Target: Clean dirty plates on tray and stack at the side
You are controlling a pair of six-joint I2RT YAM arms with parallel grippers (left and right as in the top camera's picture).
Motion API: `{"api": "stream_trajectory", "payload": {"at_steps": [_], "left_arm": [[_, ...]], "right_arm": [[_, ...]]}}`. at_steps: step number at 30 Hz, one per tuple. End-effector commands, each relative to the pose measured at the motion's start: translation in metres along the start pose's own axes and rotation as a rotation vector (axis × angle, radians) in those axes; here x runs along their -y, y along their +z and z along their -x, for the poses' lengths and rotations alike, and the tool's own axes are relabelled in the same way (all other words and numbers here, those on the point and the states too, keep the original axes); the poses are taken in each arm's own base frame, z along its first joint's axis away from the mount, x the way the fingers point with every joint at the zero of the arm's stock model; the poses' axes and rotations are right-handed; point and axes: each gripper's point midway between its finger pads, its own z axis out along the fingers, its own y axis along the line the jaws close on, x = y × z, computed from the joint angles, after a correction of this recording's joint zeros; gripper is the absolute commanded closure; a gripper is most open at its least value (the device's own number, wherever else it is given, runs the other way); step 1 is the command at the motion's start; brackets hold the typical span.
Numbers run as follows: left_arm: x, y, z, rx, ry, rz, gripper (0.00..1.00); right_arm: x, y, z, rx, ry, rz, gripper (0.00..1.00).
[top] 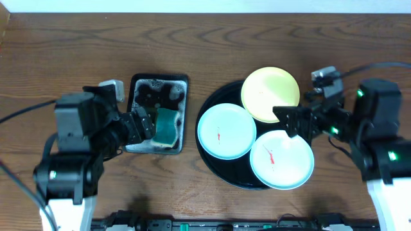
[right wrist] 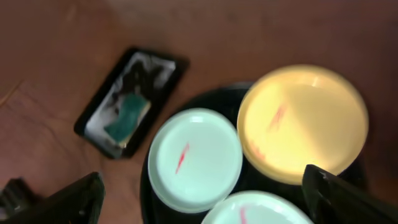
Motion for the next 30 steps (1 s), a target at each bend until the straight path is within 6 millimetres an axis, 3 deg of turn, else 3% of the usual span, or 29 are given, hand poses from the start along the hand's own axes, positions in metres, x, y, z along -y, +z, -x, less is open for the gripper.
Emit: {"api": "stream_trajectory", "payload": {"at_steps": [1,4,7,11,17,18,22,23,24,27,30], "left_arm": [[-0.004,0.011,-0.009,-0.082,-0.019,0.004,0.16],[-0.018,0.031,-0.028,-0.202,-0.065,0.047,0.19],[-0.037,0.053,-0.052,-0.326,-0.083,0.125,0.32],[-0.055,0.092,-0.082,-0.486,-0.028,0.242,0.34],[-0.081,0.15,-0.089,-0.543,0.028,0.393,0.34],[-0.088,0.166,-0.092,-0.554,0.009,0.404,0.34],[-0.099,0.197,-0.11,-0.624,-0.027,0.405,0.36],[-0.102,0.212,-0.124,-0.67,-0.044,0.386,0.45],[-0.103,0.217,-0.129,-0.687,-0.048,0.379,0.54],[-0.11,0.225,-0.14,-0.726,-0.054,0.392,0.92],[-0.112,0.223,-0.137,-0.724,-0.064,0.395,0.92]], "right_arm": [[-0.004,0.016,-0.006,-0.064,0.066,0.07,0.01],[-0.005,0.024,-0.014,-0.115,0.102,0.107,0.01],[-0.003,0.027,-0.019,-0.138,0.118,0.107,0.01],[-0.004,0.027,-0.019,-0.136,0.117,0.107,0.01],[-0.004,0.026,-0.019,-0.142,0.177,0.104,0.01],[-0.005,0.026,-0.021,-0.148,0.186,0.107,0.01],[-0.005,0.026,-0.023,-0.159,0.194,0.106,0.01],[-0.005,0.026,-0.024,-0.16,0.195,0.106,0.01],[-0.005,0.026,-0.023,-0.159,0.194,0.105,0.01],[-0.004,0.026,-0.022,-0.153,0.19,0.105,0.01],[-0.004,0.026,-0.021,-0.152,0.189,0.105,0.01]]}}
